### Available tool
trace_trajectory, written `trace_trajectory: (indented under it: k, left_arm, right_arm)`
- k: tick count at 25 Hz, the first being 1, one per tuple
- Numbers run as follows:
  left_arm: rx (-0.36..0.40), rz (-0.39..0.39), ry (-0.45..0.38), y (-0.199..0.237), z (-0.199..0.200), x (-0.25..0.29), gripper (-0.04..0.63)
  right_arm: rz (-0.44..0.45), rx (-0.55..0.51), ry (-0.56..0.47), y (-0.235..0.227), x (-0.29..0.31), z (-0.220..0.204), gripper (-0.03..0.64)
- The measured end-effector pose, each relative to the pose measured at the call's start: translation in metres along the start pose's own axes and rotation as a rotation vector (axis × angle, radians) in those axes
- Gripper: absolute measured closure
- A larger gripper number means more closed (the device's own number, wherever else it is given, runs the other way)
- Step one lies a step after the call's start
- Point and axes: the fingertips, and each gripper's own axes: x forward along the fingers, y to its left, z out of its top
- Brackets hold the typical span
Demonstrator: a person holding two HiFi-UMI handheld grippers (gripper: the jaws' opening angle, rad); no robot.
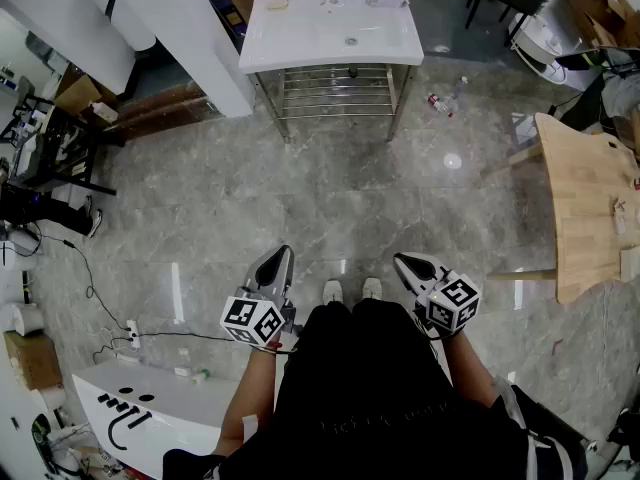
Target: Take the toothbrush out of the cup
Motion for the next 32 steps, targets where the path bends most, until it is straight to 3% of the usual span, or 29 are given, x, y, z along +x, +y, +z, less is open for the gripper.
trace_trajectory:
  k: [17, 24, 32]
  left_arm:
    - [0.05, 0.009, 0.022, -0.037, 0.001, 0.027, 0.588]
    - [0.118, 0.027, 0.021, -0.048, 0.002, 0.027, 0.588]
    - [0.105, 0.011, 0.004, -0.041, 0.007, 0.05, 0.588]
  right_arm:
    - [0.04, -0.016, -0.064, -0.03, -0.021, 0.016, 0.604]
    - [0.059, -0.061, -0.065, -0.041, -0.019, 0.025, 0.604]
    - [0.057, -0.104, -0.056, -0.048, -0.005, 0.042, 0.604]
